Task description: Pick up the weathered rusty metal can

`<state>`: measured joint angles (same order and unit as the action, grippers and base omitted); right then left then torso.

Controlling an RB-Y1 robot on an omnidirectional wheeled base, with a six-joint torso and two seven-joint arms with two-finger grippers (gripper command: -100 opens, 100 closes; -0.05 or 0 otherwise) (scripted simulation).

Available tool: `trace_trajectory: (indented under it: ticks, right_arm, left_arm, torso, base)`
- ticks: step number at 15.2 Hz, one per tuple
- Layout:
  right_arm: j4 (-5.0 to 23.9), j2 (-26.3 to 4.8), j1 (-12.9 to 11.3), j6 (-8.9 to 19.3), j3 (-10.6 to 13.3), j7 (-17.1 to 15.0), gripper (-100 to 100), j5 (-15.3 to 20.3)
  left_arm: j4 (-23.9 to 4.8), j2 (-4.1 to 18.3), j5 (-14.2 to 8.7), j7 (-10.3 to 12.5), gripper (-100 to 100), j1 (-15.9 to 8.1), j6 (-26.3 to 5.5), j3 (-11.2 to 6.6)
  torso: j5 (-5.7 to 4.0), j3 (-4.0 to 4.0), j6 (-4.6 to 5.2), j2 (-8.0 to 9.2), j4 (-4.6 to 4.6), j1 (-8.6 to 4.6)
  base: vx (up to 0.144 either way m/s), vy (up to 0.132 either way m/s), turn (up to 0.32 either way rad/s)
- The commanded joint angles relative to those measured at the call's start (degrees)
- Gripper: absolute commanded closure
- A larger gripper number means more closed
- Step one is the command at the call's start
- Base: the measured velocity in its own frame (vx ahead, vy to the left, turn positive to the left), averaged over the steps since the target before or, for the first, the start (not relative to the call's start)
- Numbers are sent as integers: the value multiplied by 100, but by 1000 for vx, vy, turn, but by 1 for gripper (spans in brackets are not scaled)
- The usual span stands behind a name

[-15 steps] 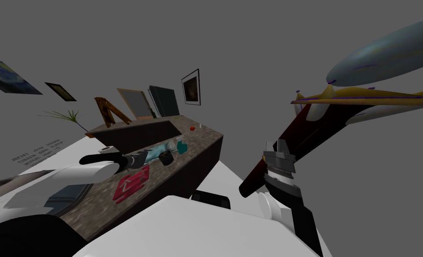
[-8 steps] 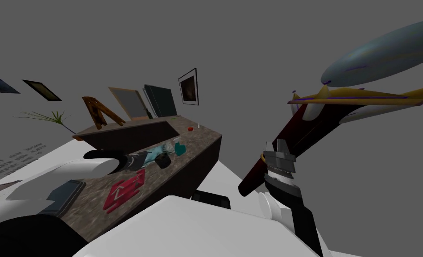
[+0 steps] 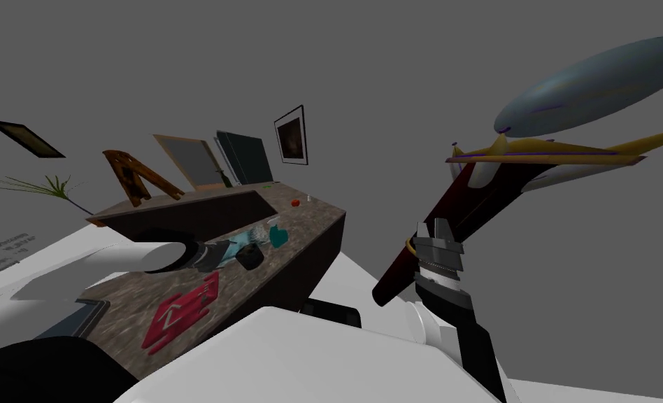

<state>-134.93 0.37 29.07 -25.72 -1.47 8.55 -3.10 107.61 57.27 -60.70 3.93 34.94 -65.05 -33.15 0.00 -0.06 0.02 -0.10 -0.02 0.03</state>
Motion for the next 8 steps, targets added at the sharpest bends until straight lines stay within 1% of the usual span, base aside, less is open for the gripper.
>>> trace_trajectory:
  ticks: [1,2,3,5,6,8]
  right_arm:
    - [0,0,0,0,0,0,0,0]
    - [0,0,0,0,0,0,0,0]
    - [0,0,0,0,0,0,0,0]
    - [0,0,0,0,0,0,0,0]
    - [0,0,0,0,0,0,0,0]
    - [0,0,0,0,0,0,0,0]
  left_arm:
    - [-49,125,-161,29,-100,-28,-286,-6]
    - [-49,125,-161,29,-100,-28,-378,-6]
    - [-119,294,-367,56,-100,-69,-522,5]
    - [-119,294,-367,56,-100,-69,-716,5]
    - [-185,460,-562,81,-100,-111,-866,22]
    - [-185,460,-562,81,-100,-111,-1037,22]
  torso:
    - [0,0,0,0,0,0]
    - [0,-1,-1,-1,0,1]
    - [1,0,-3,0,0,1]
    - [1,-1,-1,-2,0,2]
    - [1,0,-3,0,0,1]
    - [1,-1,-1,-2,-1,2]
  base:
    - [24,22,-100]
    - [20,19,-43]
    - [22,20,-84]
    - [21,21,-70]
    - [22,22,-75]
    - [19,20,-67]
